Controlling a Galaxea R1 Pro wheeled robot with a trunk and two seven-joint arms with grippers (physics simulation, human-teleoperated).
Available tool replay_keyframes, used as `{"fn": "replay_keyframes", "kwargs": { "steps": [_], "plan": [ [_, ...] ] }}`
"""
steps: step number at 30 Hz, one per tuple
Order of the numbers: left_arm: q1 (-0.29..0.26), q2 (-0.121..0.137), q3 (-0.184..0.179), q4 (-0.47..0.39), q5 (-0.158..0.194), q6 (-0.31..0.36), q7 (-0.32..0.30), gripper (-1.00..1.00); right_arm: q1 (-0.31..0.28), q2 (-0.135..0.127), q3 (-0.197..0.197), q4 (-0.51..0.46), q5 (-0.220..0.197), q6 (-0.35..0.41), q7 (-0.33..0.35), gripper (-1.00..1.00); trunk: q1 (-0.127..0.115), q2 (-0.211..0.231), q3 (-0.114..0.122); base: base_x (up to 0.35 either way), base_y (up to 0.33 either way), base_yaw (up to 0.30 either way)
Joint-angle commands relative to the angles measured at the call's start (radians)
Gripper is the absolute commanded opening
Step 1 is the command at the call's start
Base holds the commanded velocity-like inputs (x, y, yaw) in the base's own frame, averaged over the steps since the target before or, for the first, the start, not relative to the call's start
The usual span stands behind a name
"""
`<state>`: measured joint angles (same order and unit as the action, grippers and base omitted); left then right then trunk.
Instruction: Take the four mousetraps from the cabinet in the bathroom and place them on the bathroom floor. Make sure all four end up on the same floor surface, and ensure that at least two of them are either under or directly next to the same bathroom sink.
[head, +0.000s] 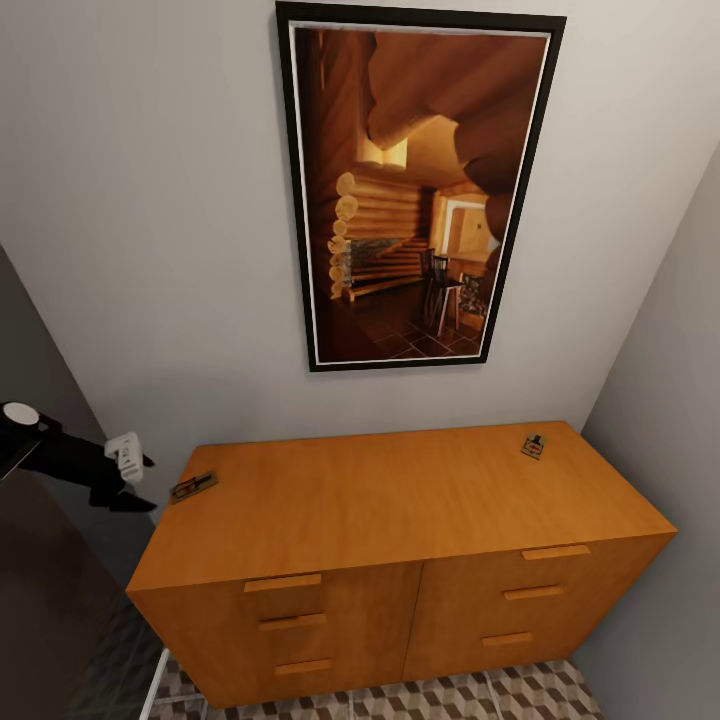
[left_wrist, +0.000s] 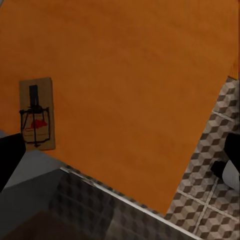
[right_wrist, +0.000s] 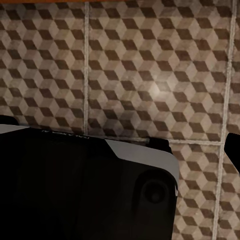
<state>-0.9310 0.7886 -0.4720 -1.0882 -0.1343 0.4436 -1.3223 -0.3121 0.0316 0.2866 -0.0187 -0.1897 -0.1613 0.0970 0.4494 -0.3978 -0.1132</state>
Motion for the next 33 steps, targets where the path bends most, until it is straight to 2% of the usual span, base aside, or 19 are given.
{"fn": "replay_keyframes", "kwargs": {
  "steps": [1, 5, 8, 13, 22, 33],
  "plan": [
    [-0.002, -0.001, -0.003, -0.001, -0.002, 0.01, -0.009, 1.0, -0.001, 0.0, 0.006, 0.002, -0.011, -0.004, 0.004, 1.0, 0.001, -0.002, -0.002, 0.0, 0.0, 0.0],
    [-0.002, -0.017, -0.007, -0.002, -0.002, 0.01, -0.055, 1.0, -0.001, 0.0, 0.006, 0.002, -0.01, -0.004, 0.004, 1.0, 0.001, -0.002, -0.002, 0.0, 0.0, 0.0],
    [-0.002, -0.033, -0.008, -0.003, -0.004, 0.009, -0.138, 1.0, -0.002, 0.001, 0.006, 0.002, -0.01, -0.004, 0.004, 1.0, 0.001, -0.002, -0.002, 0.0, 0.0, 0.0],
    [-0.002, -0.052, -0.008, -0.001, -0.006, 0.007, -0.217, 1.0, -0.002, 0.001, 0.006, 0.002, -0.01, -0.004, 0.004, 1.0, 0.001, -0.002, -0.002, 0.0, 0.0, 0.0],
    [-0.002, -0.06, -0.008, -0.002, -0.006, 0.004, -0.246, 1.0, -0.002, 0.001, 0.006, 0.002, -0.01, -0.004, 0.004, 1.0, 0.001, -0.002, -0.002, 0.0, 0.0, 0.0],
    [-0.002, -0.063, -0.008, 0.004, -0.007, -0.008, -0.245, 1.0, -0.001, 0.001, 0.006, 0.002, -0.01, -0.004, 0.004, 1.0, 0.001, -0.002, -0.002, 0.0, 0.0, 0.0]
  ]
}}
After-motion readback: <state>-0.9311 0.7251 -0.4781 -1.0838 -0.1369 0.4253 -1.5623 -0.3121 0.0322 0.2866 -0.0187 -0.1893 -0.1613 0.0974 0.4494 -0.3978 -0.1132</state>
